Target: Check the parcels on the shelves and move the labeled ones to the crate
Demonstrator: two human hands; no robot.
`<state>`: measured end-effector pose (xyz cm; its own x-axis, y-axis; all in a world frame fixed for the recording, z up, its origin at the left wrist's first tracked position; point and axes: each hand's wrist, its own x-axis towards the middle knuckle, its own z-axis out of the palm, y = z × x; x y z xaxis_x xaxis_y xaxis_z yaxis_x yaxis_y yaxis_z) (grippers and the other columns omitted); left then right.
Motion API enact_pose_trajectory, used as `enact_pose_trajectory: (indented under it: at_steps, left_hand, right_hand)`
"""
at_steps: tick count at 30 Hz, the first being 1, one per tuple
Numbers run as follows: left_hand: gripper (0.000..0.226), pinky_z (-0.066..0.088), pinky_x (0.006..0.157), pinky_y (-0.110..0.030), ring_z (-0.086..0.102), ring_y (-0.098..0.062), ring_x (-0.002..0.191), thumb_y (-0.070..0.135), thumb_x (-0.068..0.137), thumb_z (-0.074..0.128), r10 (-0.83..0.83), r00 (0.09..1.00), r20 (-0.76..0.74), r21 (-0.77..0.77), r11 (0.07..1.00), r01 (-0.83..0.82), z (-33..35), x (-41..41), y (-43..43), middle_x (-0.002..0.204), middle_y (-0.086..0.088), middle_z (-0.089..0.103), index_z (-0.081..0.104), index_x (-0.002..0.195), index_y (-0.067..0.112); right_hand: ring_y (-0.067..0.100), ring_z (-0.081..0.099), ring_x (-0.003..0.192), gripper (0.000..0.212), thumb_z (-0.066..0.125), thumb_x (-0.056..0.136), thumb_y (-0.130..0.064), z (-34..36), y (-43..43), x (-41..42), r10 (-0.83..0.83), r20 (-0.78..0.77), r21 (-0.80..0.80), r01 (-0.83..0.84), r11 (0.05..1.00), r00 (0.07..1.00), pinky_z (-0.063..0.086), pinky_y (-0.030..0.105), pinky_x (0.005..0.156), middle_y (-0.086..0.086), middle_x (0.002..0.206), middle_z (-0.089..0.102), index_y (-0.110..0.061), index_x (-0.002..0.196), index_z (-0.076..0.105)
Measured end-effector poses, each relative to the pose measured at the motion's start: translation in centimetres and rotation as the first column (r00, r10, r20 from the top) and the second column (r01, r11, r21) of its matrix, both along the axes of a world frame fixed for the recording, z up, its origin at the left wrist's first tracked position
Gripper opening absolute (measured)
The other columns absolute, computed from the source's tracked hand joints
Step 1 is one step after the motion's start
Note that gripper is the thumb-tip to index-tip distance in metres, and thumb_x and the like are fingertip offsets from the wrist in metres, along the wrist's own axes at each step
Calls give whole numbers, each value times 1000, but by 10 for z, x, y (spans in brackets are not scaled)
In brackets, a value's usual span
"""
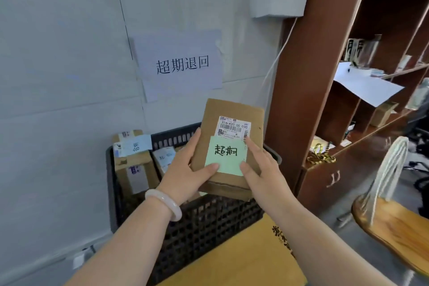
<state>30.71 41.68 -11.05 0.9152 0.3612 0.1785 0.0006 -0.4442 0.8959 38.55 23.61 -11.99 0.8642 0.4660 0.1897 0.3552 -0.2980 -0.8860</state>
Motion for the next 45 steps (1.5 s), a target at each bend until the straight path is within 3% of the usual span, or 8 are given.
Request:
enact_pose_trajectory:
  at_steps: [9, 14, 20, 26, 30, 33, 36, 45]
  left_hand:
    - [56, 49, 76, -9, 58, 4, 105, 29, 89, 69, 161, 985, 67, -153, 977, -150, -9, 26, 21, 119, 21, 59, 40, 132, 49]
    - [52, 53, 95, -33, 61, -1, 105, 26, 89, 71, 206, 978, -17, -233, 951, -204, -2, 41, 46, 115, 21, 62, 49, 129, 51]
    - [47, 51, 99, -41, 65, -12, 106, 16, 90, 70, 136, 976, -172, -279, 943, -180, 9, 70, 74, 115, 11, 68, 57, 126, 43]
    - [49, 44, 87, -17, 55, -4, 109, 21, 95, 62, 192, 925, -328, 4, 979, -202, -12, 87, 83, 130, 11, 55, 50, 139, 37]
    - [48, 38, 107, -29, 48, -11, 127, 25, 95, 61, 254, 899, -356, 118, 967, -226, -27, 85, 83, 144, 9, 49, 50, 141, 34]
    - [56, 24, 115, -34, 29, -13, 143, 32, 92, 65, 326, 893, -309, 147, 944, -294, -30, 81, 76, 156, 3, 32, 44, 145, 35]
    - [81, 15, 119, -41, 11, -18, 150, 40, 87, 69, 476, 829, -294, 67, 875, -479, -34, 69, 56, 163, 0, 10, 23, 154, 36]
    - [96, 18, 119, -43, 12, -21, 150, 50, 80, 74, 413, 849, -329, 7, 901, -435, -33, 60, 36, 164, 1, 6, 14, 155, 38]
  right_hand:
    - [5, 37, 130, 54, 50, 98, -36, -5, 46, 16, -67, -79, 109, 75, 991, 995, 48, 29, 94, -17, 151, 26, -68, 134, 24]
    - [-4, 49, 105, 60, 53, 97, -37, -6, 52, 39, 22, -107, 17, -20, 1000, 994, 52, 21, 79, -20, 141, 26, -60, 142, 21]
    - [1, 52, 111, 58, 47, 97, -43, -22, 55, 53, 166, -272, -21, -179, 984, 948, 50, 33, 96, -20, 148, 20, -54, 146, 18]
    - [12, 45, 127, 57, 49, 95, -47, -27, 48, 83, 250, -358, -145, -318, 937, 900, 43, 45, 106, -17, 137, 41, -52, 146, 23]
    - [2, 58, 100, 40, 52, 95, -45, -4, 41, 125, 160, -133, -260, -190, 947, 978, 53, 31, 86, -18, 114, 58, -45, 135, 45]
    - [6, 49, 121, 47, 54, 94, -38, 2, 48, 161, 122, 70, -272, -98, 957, 990, 43, 34, 103, -15, 134, 52, -39, 140, 43]
    - [11, 32, 139, 61, 54, 95, -38, -2, 57, 178, 200, 10, -337, -185, 923, 980, 29, 36, 114, -11, 152, 34, -36, 150, 28]
    - [11, 52, 115, 50, 57, 92, -43, -22, 58, 166, 150, 26, -166, -144, 976, 988, 51, 43, 97, -10, 133, 48, -45, 140, 42]
